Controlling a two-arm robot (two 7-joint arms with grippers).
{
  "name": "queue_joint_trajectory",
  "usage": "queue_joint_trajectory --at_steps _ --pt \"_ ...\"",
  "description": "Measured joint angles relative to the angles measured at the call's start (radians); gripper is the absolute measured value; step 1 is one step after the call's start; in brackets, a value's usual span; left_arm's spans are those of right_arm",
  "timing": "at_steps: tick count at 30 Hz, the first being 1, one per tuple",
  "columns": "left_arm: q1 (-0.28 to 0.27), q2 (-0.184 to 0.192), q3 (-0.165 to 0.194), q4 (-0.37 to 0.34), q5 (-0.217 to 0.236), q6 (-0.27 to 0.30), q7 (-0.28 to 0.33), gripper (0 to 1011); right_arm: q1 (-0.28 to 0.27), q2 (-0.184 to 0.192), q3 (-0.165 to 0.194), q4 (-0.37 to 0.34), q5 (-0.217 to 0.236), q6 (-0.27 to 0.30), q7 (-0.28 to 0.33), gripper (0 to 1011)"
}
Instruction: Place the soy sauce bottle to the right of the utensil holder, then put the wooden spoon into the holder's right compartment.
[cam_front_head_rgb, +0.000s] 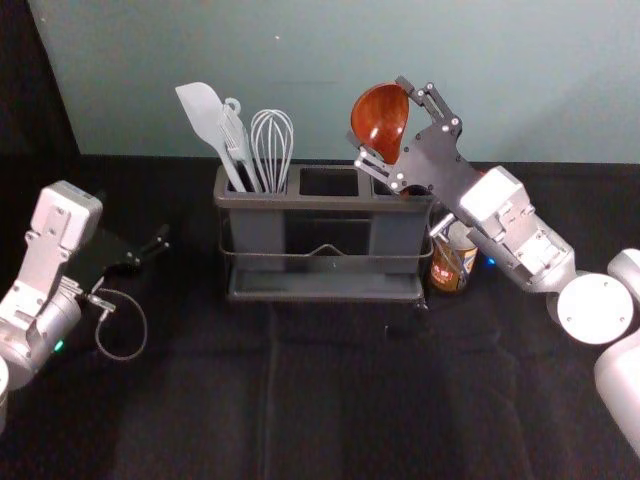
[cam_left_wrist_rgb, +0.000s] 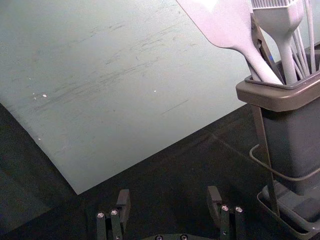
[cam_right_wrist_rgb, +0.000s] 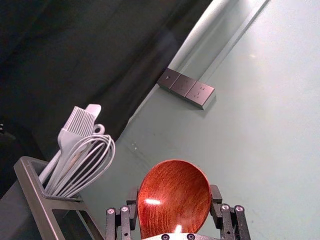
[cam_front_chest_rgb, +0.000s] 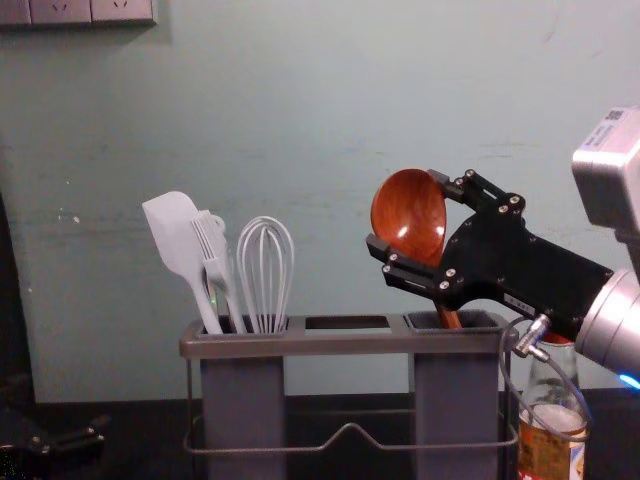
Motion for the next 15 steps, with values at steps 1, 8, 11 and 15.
queue_joint_trajectory --at_steps 1,8,11,15 --pt "0.000 0.000 0.000 0.000 0.000 0.000 0.000 1005 0.000 0.000 0.000 0.000 0.000 0.000 0.001 857" --pt "0.000 0.000 0.000 0.000 0.000 0.000 0.000 1005 0.002 0.002 0.002 -0.004 0.007 -0.005 0.004 1003" --pt "0.000 0.000 0.000 0.000 0.000 0.000 0.000 1005 0.002 0.001 0.003 -0.005 0.011 -0.005 0.007 1002" --pt "0.000 0.000 0.000 0.000 0.000 0.000 0.000 1005 -0.002 0.003 0.007 -0.017 0.017 -0.005 0.010 1002"
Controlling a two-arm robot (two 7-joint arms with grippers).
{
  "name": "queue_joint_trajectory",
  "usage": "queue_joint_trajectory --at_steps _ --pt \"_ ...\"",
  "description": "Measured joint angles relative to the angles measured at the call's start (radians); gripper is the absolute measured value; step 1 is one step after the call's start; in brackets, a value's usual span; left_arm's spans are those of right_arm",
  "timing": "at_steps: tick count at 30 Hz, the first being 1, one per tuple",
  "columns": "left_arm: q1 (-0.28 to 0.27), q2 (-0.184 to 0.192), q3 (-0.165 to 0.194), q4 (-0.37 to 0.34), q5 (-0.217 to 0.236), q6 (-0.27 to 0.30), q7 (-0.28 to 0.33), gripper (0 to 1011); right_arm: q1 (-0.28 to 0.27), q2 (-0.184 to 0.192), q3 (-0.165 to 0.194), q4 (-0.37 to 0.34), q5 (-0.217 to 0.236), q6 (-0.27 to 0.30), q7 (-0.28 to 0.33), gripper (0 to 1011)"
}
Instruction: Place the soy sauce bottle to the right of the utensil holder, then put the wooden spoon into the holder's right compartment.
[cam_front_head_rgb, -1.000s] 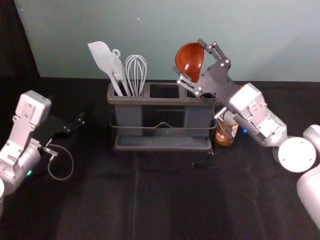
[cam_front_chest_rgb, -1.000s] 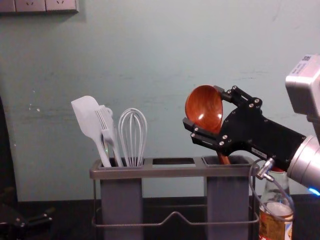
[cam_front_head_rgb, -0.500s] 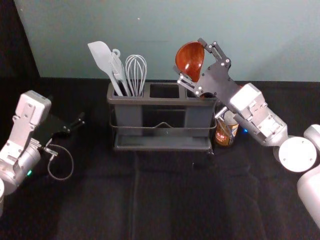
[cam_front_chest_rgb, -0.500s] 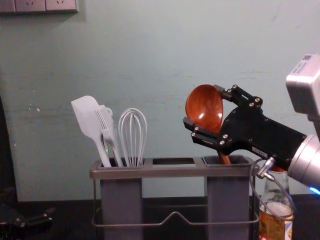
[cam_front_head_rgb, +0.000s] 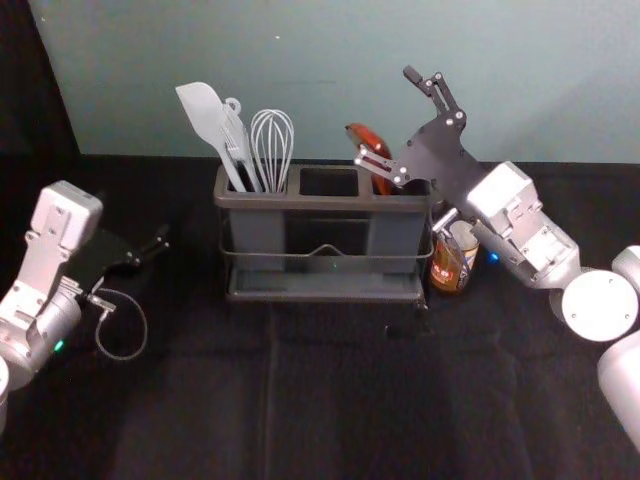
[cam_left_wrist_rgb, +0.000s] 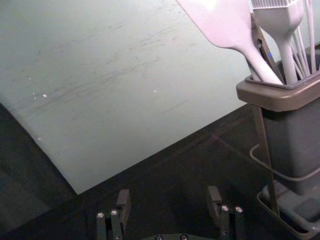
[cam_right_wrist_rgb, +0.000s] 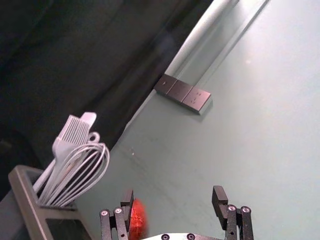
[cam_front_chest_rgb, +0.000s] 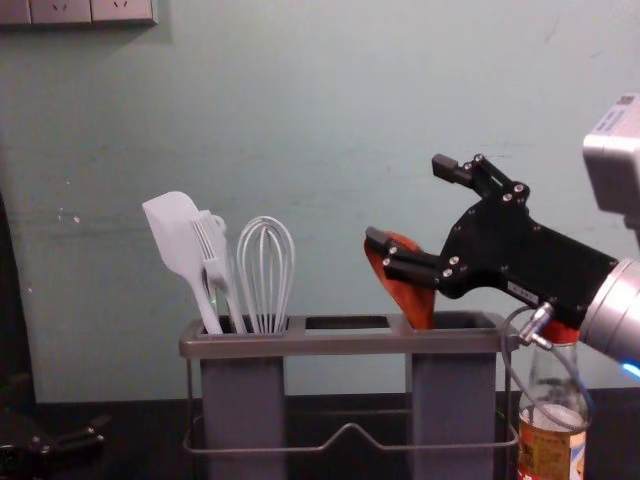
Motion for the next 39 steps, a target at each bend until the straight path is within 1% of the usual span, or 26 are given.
queue_joint_trajectory --at_steps 2,5,6,9,11,14,15,16,17,20,21,23,24,27,28,34,36,37,39 --pt "0.000 0.000 0.000 0.000 0.000 0.000 0.000 1005 -0.005 0.002 0.004 -0.012 0.003 0.000 0.000 1003" --pt "0.000 0.000 0.000 0.000 0.000 0.000 0.000 1005 -0.025 0.012 0.018 -0.063 0.013 0.012 -0.001 1003" --pt "0.000 0.000 0.000 0.000 0.000 0.000 0.000 1005 -0.025 0.012 0.018 -0.063 0.013 0.012 -0.001 1003" --pt "0.000 0.000 0.000 0.000 0.000 0.000 0.000 1005 -0.048 0.025 0.037 -0.113 0.022 0.031 -0.009 1003" --pt "0.000 0.000 0.000 0.000 0.000 0.000 0.000 1005 -0.077 0.037 0.068 -0.170 0.046 0.069 -0.017 1003" --pt "0.000 0.000 0.000 0.000 0.000 0.000 0.000 1005 -0.100 0.045 0.096 -0.210 0.066 0.103 -0.025 1003" --pt "0.000 0.000 0.000 0.000 0.000 0.000 0.000 1005 -0.114 0.049 0.116 -0.235 0.078 0.125 -0.033 1002" --pt "0.000 0.000 0.000 0.000 0.000 0.000 0.000 1005 -0.121 0.050 0.126 -0.246 0.083 0.136 -0.036 1002" --pt "0.000 0.000 0.000 0.000 0.000 0.000 0.000 1005 -0.133 0.053 0.145 -0.265 0.090 0.154 -0.043 1003" --pt "0.000 0.000 0.000 0.000 0.000 0.000 0.000 1005 -0.149 0.056 0.171 -0.287 0.097 0.176 -0.055 1003" --pt "0.000 0.000 0.000 0.000 0.000 0.000 0.000 1005 -0.157 0.058 0.188 -0.295 0.099 0.186 -0.062 1003" --pt "0.000 0.000 0.000 0.000 0.000 0.000 0.000 1005 -0.162 0.058 0.203 -0.297 0.101 0.194 -0.071 1003" --pt "0.000 0.000 0.000 0.000 0.000 0.000 0.000 1005 -0.167 0.057 0.218 -0.296 0.102 0.201 -0.079 1003" --pt "0.000 0.000 0.000 0.000 0.000 0.000 0.000 1005 -0.172 0.053 0.238 -0.292 0.102 0.210 -0.091 1003" --pt "0.000 0.000 0.000 0.000 0.000 0.000 0.000 1005 -0.174 0.049 0.250 -0.287 0.104 0.215 -0.097 1003" --pt "0.000 0.000 0.000 0.000 0.000 0.000 0.000 1005 -0.180 0.033 0.286 -0.260 0.105 0.224 -0.113 1003" --pt "0.000 0.000 0.000 0.000 0.000 0.000 0.000 1005 -0.181 0.030 0.292 -0.254 0.105 0.229 -0.115 1003" --pt "0.000 0.000 0.000 0.000 0.000 0.000 0.000 1005 -0.181 0.029 0.294 -0.251 0.105 0.233 -0.115 1003" --pt "0.000 0.000 0.000 0.000 0.000 0.000 0.000 1005 -0.186 0.028 0.299 -0.243 0.097 0.259 -0.117 1003"
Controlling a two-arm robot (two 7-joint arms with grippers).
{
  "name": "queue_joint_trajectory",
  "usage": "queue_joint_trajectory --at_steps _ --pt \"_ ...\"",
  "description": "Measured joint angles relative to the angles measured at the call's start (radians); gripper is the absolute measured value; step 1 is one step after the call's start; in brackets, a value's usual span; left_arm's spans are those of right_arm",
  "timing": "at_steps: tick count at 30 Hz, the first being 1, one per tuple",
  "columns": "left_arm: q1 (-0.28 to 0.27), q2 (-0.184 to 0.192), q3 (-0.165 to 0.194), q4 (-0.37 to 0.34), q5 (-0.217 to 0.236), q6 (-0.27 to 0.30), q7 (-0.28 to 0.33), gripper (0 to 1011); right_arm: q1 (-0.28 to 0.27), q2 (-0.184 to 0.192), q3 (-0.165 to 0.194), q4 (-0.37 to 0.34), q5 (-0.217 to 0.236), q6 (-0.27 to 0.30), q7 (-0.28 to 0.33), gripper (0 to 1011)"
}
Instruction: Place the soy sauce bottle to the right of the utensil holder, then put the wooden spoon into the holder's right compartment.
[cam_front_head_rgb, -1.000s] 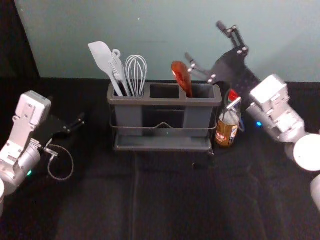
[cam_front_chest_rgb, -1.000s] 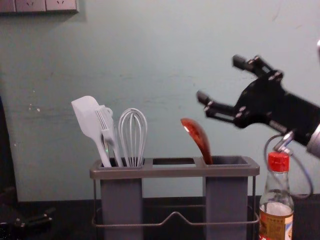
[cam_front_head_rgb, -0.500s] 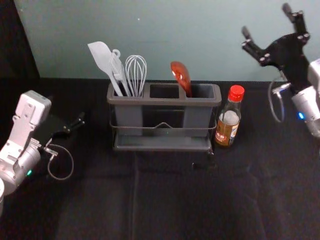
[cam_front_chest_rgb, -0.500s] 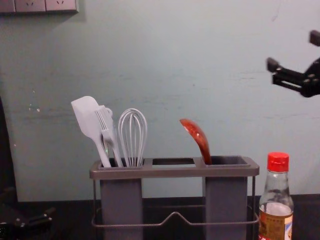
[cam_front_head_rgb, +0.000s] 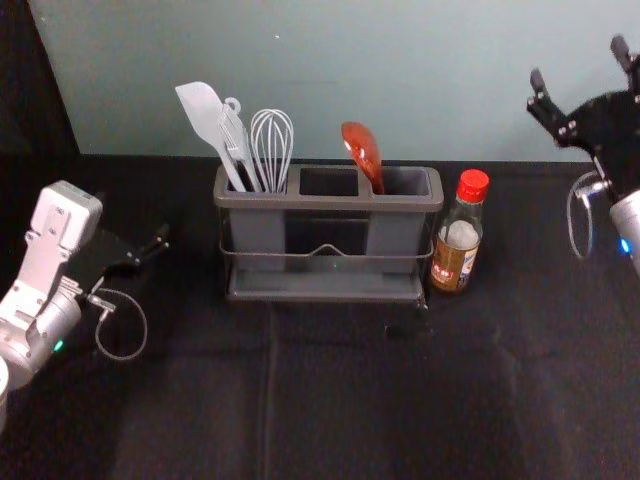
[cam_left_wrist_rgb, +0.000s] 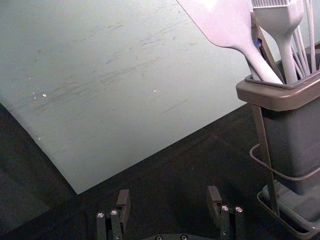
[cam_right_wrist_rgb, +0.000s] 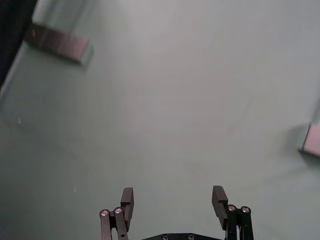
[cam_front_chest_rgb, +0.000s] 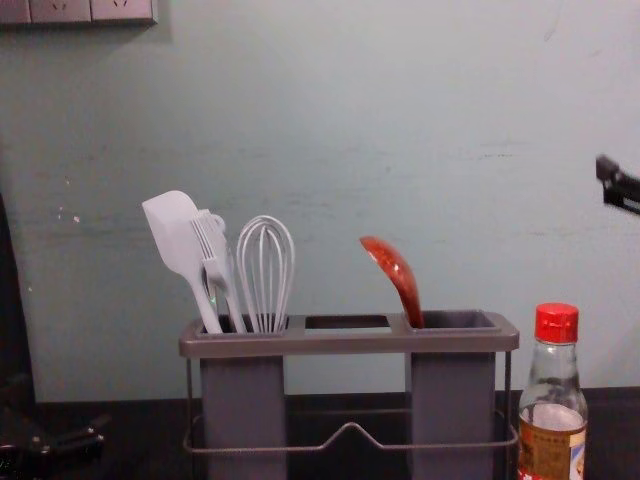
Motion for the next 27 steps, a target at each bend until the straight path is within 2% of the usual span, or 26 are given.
queue_joint_trajectory --at_steps 1,3,6,7,8,9,13,20,23,27 --pt "0.000 0.000 0.000 0.000 0.000 0.000 0.000 1005 -0.002 0.000 0.001 0.001 -0.004 0.013 0.000 1003" --pt "0.000 0.000 0.000 0.000 0.000 0.000 0.000 1005 -0.016 0.000 0.006 0.002 -0.016 0.082 -0.002 1003" --pt "0.000 0.000 0.000 0.000 0.000 0.000 0.000 1005 -0.030 0.002 0.008 -0.004 -0.026 0.147 -0.004 1003" --pt "0.000 0.000 0.000 0.000 0.000 0.000 0.000 1005 -0.039 0.004 0.009 -0.009 -0.033 0.192 -0.005 1003" --pt "0.000 0.000 0.000 0.000 0.000 0.000 0.000 1005 -0.039 0.004 0.009 -0.009 -0.033 0.192 -0.005 1003" --pt "0.000 0.000 0.000 0.000 0.000 0.000 0.000 1005 -0.047 0.006 0.010 -0.013 -0.034 0.233 -0.004 1003" --pt "0.000 0.000 0.000 0.000 0.000 0.000 0.000 1005 -0.067 0.006 0.016 -0.018 -0.017 0.338 0.009 1003" --pt "0.000 0.000 0.000 0.000 0.000 0.000 0.000 1005 -0.079 0.008 0.020 -0.010 0.001 0.392 0.021 1002" --pt "0.000 0.000 0.000 0.000 0.000 0.000 0.000 1005 -0.081 0.010 0.019 0.002 0.006 0.393 0.021 1003" --pt "0.000 0.000 0.000 0.000 0.000 0.000 0.000 1005 -0.087 0.018 0.009 0.016 -0.008 0.368 0.013 1002"
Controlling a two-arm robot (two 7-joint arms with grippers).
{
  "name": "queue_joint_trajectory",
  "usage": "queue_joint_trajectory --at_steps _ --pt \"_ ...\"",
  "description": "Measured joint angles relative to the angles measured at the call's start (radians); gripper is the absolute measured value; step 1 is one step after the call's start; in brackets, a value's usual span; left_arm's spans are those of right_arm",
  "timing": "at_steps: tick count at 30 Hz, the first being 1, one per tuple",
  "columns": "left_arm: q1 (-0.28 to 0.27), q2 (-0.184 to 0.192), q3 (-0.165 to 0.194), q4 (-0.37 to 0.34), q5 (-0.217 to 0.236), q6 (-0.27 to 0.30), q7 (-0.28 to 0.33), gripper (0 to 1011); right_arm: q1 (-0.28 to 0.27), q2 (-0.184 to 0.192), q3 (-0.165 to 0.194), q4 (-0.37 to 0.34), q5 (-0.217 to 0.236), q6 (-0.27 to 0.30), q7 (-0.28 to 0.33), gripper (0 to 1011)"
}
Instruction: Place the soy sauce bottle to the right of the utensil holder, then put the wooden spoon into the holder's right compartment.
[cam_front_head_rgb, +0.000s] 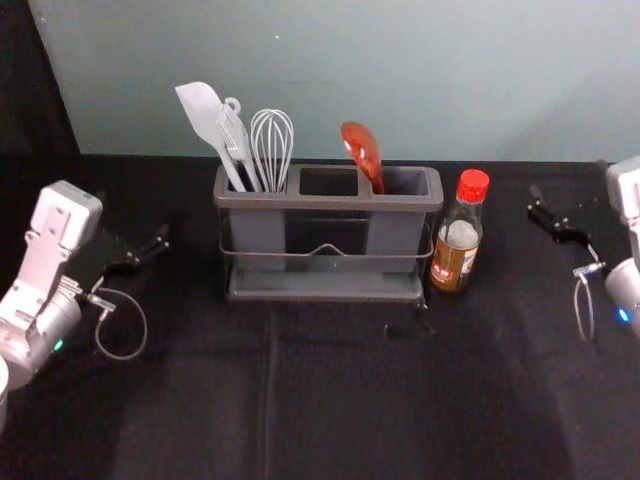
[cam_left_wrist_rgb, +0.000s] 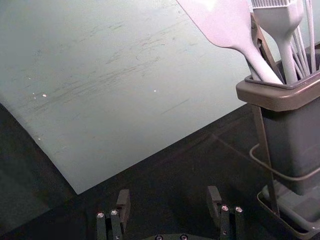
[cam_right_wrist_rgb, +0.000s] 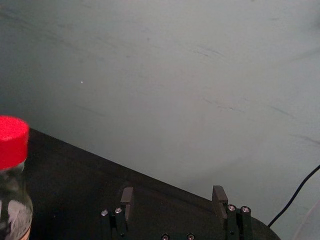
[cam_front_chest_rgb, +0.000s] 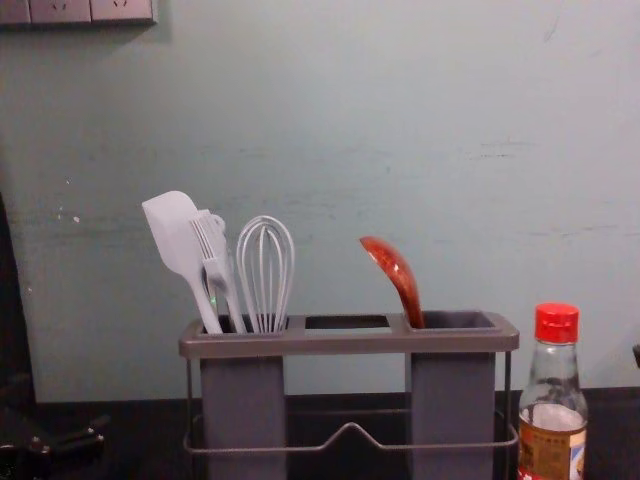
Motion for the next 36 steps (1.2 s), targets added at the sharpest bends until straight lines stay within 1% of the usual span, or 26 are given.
queue_joint_trajectory --at_steps 6,12,18,36 --pt "0.000 0.000 0.000 0.000 0.000 0.000 0.000 1005 -0.012 0.001 -0.009 0.016 -0.011 -0.036 -0.014 1003" --pt "0.000 0.000 0.000 0.000 0.000 0.000 0.000 1005 -0.018 0.000 -0.013 0.025 -0.016 -0.052 -0.020 1003" --pt "0.000 0.000 0.000 0.000 0.000 0.000 0.000 1005 -0.024 -0.001 -0.029 0.038 -0.054 -0.098 -0.051 1003" --pt "0.000 0.000 0.000 0.000 0.000 0.000 0.000 1005 -0.022 -0.001 -0.024 0.035 -0.044 -0.087 -0.046 1003"
